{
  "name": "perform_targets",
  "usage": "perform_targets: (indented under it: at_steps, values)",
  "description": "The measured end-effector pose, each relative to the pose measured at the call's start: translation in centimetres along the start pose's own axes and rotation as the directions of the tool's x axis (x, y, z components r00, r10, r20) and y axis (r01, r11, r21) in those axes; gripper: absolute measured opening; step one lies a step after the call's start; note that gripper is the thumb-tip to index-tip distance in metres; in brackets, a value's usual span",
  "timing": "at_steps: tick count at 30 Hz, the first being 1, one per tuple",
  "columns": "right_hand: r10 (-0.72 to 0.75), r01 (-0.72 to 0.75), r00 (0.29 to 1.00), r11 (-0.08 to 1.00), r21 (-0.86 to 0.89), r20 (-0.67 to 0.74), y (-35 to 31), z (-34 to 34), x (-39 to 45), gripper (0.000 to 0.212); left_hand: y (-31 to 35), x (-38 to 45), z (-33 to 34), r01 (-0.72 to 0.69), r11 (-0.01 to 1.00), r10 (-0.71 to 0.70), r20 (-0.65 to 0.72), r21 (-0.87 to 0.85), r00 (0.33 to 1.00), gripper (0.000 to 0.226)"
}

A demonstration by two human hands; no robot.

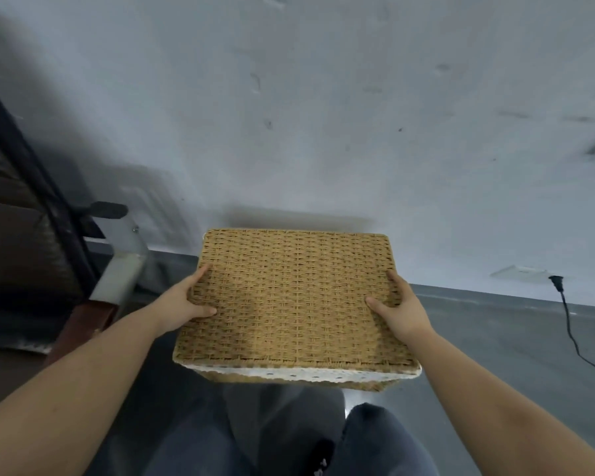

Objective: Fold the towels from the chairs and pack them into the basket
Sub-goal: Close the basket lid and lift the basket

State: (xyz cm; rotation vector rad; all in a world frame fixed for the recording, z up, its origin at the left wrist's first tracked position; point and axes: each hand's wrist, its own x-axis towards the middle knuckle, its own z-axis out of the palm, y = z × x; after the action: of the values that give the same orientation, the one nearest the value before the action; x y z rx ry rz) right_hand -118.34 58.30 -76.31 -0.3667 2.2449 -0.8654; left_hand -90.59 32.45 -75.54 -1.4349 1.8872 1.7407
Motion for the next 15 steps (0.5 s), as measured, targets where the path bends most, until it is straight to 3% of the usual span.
perform_targets:
  at_steps: [9, 15]
  values:
    - [-0.025, 0.023, 0.997, 0.999, -0.023, -0.078, 10.9, 9.0, 10.6, 0.080, -8.3, 13.9, 3.8, -0.053, 0.997, 0.052, 0.007, 0.049, 0.999, 0.096]
    - [-0.001, 0.003, 0.995, 1.000, 0.028, -0.095, 15.1, 12.9, 13.5, 0.081, -11.3, 18.5, 5.2, -0.075, 0.996, 0.074, 0.014, 0.051, 0.997, 0.094]
